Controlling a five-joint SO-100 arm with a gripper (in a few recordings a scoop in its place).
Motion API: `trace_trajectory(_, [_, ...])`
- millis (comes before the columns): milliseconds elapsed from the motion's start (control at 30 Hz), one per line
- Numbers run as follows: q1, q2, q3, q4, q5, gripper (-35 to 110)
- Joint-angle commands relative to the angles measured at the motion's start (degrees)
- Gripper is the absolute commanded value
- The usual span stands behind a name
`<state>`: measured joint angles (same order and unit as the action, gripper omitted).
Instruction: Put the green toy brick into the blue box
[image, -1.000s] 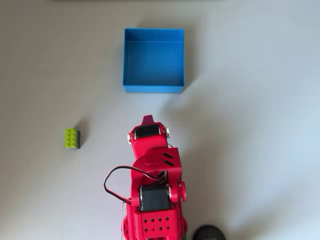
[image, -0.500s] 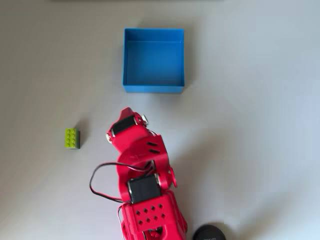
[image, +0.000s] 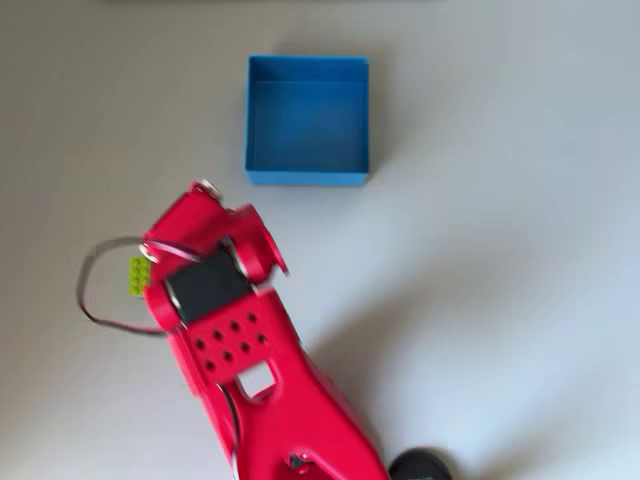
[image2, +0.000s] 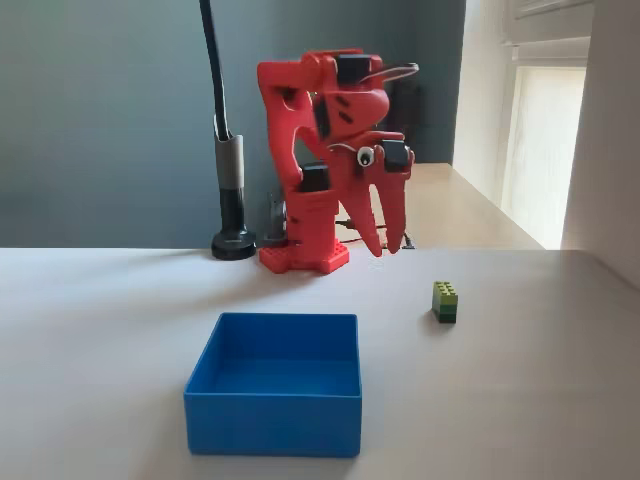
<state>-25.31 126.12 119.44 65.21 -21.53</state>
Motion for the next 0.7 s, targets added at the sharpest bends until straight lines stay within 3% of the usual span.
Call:
trace_trajectory(0, [-3.1, -5.4, -13.4, 8.0, -7.6, 18])
trace_trajectory(267, [-6.1, -12.3, -18.8, 17.1, -21.5, 25])
trace_trajectory(667, [-12.3, -21.0, -17.3, 17.4, -27.4, 30])
